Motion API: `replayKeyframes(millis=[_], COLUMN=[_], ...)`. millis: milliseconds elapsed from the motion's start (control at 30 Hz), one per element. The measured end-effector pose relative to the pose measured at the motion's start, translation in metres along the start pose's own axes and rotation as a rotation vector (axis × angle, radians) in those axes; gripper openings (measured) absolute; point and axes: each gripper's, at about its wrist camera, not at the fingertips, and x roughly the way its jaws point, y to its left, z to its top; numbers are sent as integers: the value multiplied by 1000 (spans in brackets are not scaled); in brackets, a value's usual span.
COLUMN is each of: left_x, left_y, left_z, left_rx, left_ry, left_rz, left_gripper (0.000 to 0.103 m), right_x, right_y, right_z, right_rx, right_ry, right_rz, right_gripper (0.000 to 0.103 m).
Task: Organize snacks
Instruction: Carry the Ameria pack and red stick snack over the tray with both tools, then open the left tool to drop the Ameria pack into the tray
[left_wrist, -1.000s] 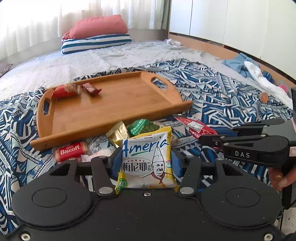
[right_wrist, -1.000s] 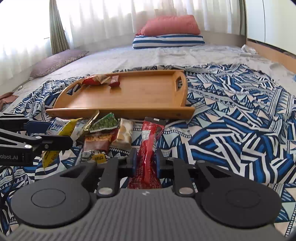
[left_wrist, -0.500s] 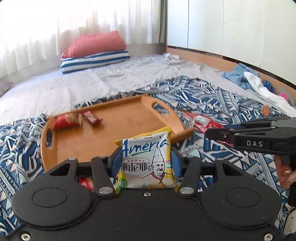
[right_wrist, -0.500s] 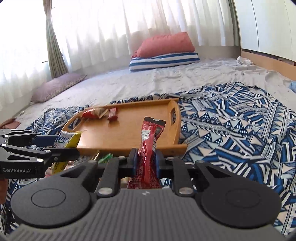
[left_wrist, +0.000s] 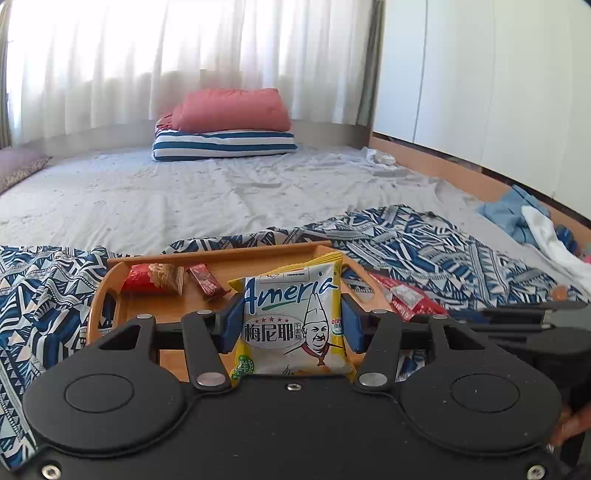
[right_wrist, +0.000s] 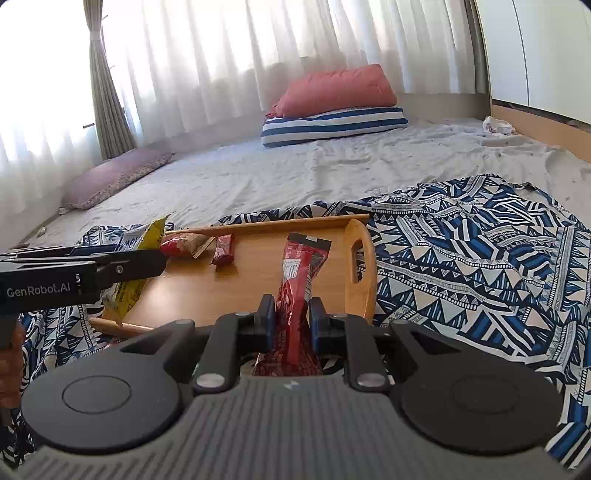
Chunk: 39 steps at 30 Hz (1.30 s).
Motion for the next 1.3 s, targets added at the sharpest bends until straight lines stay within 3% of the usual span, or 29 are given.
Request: replayKeyframes(millis=[500,667,1300], left_x=[86,105,165], left_y=[16,22,26], left_z=[10,9,30], left_rx=[-79,-116,-114], left_ry=[78,91,142], left_rz=[19,19,39], left_gripper=[51,51,52], right_x=[77,97,109], right_y=[-20,-23,-17], right_z=[6,5,1], right_rx=[14,-25,-120], right_ry=[83,94,97], right_rz=[-24,-75,-79], right_gripper=[23,23,28])
